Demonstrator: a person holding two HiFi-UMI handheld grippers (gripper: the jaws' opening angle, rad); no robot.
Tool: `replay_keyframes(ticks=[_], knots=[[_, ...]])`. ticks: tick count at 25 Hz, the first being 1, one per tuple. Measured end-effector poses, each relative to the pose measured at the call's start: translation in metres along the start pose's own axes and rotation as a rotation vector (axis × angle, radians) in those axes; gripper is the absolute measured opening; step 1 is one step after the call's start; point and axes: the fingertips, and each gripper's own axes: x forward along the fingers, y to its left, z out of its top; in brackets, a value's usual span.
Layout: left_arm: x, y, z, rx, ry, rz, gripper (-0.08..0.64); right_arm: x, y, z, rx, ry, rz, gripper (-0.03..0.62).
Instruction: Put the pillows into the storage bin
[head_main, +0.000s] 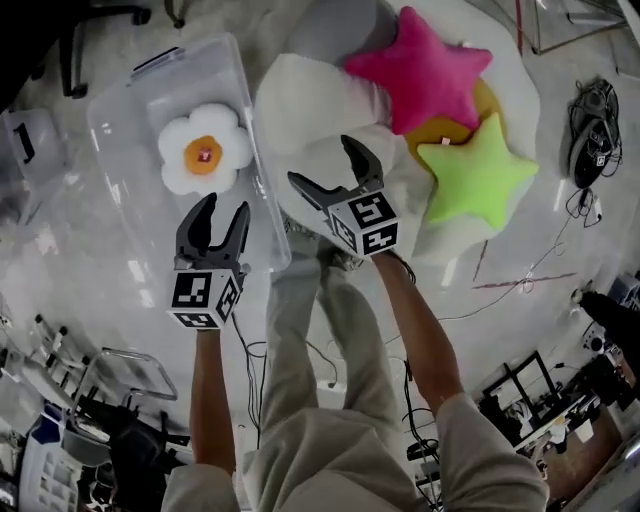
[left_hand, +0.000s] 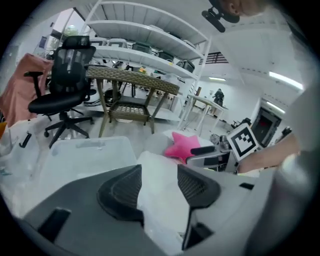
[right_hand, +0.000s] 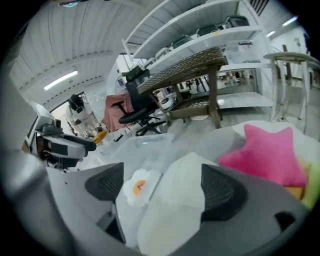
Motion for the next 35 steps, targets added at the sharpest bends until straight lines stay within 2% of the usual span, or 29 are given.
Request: replay_keyframes(ticks=[4,8,13,20,24,28,32,35], knots=[[0.042,-0.055,0.006,0.092,0.053,-0.108,0.222,-0.054,-0.073,-0.026,0.101,-0.027,-0.163,0.480],[0.078,-0.108,0.002,0.166,0.102,-0.202,0.222,-0.107,-0.130,-0.071,0.192,-0.024,-0.290,0.480],[0.110,-0.170,0.000,0.247,0.152,-0.292,0.222,-0.168,-0.180,-0.120,0.284,-0.020,-0.410,0.480],[0.145,-0.253,-0.015,0.359,0.220,-0.407,0.222,-0.236,-0.222,-0.195,0.433,-0.023,-0.552,0.482],[0.159,-0.290,-0.024,0.400,0.250,-0.448,0.222,-0.255,-0.245,-0.235,0.501,0.003,-0.603,0.482],[0.172,-0.316,-0.035,0.415,0.270,-0.472,0.222,-0.251,-0.270,-0.285,0.571,0.071,-0.630,0.489],[0.182,-0.330,-0.042,0.421,0.277,-0.482,0.222,-0.239,-0.292,-0.322,0.656,0.113,-0.646,0.492],[0.187,-0.331,-0.047,0.420,0.282,-0.479,0.222,-0.229,-0.306,-0.337,0.682,0.135,-0.646,0.492]])
